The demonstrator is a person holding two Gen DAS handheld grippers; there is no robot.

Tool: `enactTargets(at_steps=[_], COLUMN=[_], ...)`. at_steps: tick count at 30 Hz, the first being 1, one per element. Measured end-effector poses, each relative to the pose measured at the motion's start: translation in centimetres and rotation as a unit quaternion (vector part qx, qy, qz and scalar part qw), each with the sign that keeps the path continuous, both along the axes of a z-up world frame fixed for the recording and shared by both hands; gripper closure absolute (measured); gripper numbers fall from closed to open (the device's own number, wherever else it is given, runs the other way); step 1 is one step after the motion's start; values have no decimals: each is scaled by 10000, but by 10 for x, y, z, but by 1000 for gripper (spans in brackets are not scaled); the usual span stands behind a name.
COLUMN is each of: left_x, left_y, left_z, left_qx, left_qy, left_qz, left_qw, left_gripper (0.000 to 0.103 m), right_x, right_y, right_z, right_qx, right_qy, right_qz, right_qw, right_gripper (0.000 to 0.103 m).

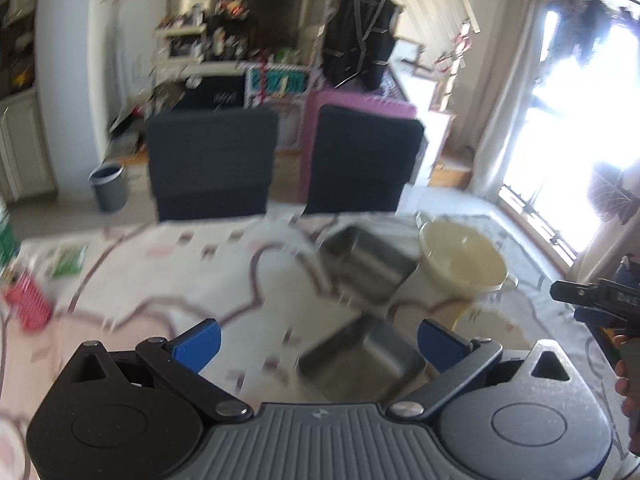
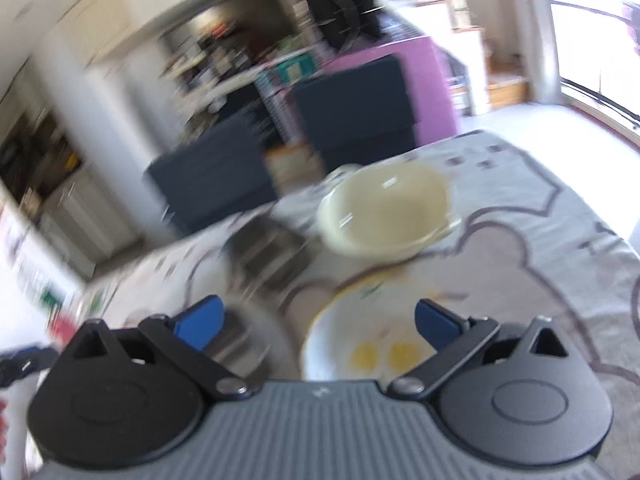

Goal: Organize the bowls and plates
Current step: 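Grasp one handle of the cream bowl with the left gripper while the right gripper grasps the other handle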

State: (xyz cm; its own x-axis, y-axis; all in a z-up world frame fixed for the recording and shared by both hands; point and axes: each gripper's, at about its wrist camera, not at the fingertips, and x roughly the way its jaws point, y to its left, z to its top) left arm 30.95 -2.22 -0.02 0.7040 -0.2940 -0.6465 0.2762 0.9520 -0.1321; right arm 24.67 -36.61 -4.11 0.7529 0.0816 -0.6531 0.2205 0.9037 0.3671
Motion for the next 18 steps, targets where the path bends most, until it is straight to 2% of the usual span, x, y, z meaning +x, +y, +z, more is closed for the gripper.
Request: enactTargets(at_steps=[3, 6, 11, 13, 14, 16, 18], left_x=[22, 41, 71, 80, 85, 93, 102], left_y=[-20, -42, -77, -87, -92, -101, -107], left_z=[3, 1, -10, -16, -20, -25, -31], left_qx=[73, 133, 286, 264, 234, 136, 22], left_qy=[-253, -443, -655, -700, -698, -648, -564], left_qz=[-200, -446, -800, -923, -971, -1032, -1084], left_qw=[9995, 9979, 9942, 9929, 9925, 9925, 9925], left_gripper=[0, 0, 0, 0, 0, 0, 0], right_x=[17, 33, 57, 66, 71, 79, 87], right_y=[-39, -72, -109, -116, -118, -121, -120], right_z=[-14, -37, -80, -96, -104, -117, -127], right_qx=[310, 907, 1789, 1961, 2032, 2134, 2199], right_qy=[-17, -130, -137, -64, -39, -11, -25], right_qz=[-661, -1211, -1888, -2074, -2147, -2182, -2169], right_qw=[9973, 9884, 9655, 9584, 9553, 9523, 9511], right_gripper=[0, 6, 33, 46, 49, 64, 74])
